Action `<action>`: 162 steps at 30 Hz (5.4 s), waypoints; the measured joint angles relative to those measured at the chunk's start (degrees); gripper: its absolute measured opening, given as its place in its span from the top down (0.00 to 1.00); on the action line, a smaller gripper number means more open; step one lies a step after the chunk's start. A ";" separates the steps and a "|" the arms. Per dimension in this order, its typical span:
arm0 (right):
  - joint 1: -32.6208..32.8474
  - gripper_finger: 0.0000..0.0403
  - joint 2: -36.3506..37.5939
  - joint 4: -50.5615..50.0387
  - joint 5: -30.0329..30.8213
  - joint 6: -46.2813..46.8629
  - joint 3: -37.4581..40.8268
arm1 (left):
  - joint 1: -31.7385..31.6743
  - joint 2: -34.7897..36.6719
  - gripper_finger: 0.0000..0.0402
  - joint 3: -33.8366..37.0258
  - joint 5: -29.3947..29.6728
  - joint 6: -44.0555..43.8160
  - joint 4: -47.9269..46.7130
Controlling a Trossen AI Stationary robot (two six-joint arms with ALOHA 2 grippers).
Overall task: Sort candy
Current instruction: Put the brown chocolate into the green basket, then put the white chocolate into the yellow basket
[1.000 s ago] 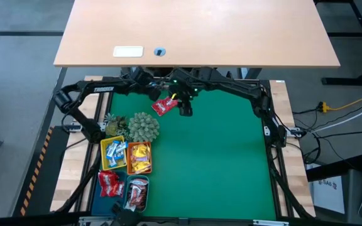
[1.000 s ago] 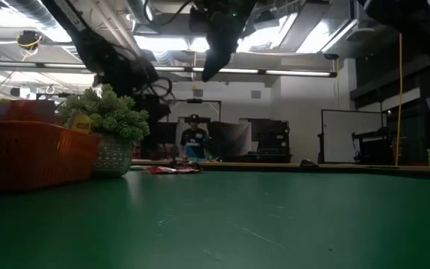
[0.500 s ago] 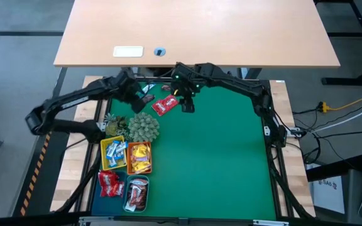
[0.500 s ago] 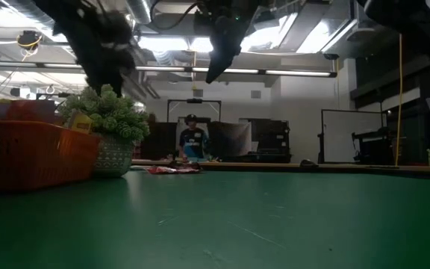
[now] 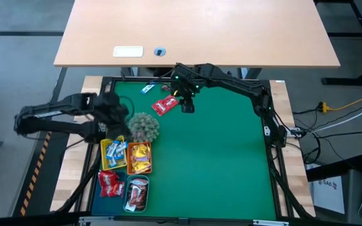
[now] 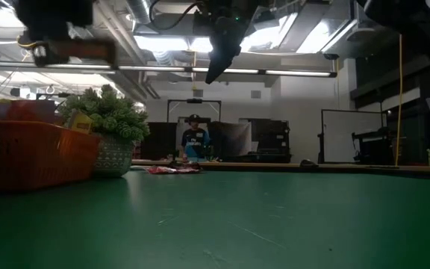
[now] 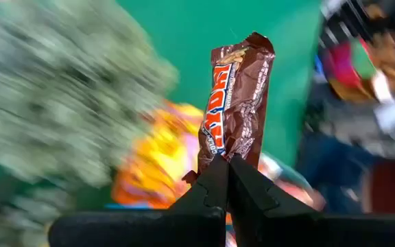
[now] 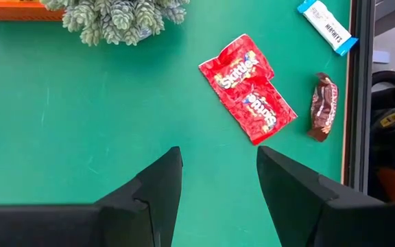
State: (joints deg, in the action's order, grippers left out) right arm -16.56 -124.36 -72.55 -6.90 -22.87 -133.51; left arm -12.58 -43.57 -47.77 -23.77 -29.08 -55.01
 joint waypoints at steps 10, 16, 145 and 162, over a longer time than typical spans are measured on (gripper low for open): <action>0.00 0.53 0.00 0.00 0.26 0.02 0.00 | 28.37 -5.08 1.00 0.02 4.64 -24.79 2.89; 0.00 0.53 -0.02 0.00 0.26 0.02 0.00 | 38.89 -11.64 1.00 0.02 6.51 -36.36 7.91; -8.24 0.53 -0.76 52.72 -10.62 14.08 29.16 | -45.20 -37.84 0.78 0.01 20.65 19.20 40.87; 2.87 0.53 -0.79 60.75 -10.10 10.53 29.20 | -45.01 -43.91 0.57 0.00 19.39 22.23 43.19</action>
State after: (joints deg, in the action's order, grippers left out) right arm -13.69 -125.14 -11.81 -16.99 -12.35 -104.31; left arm -57.58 -87.48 -47.76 -4.38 -6.85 -11.83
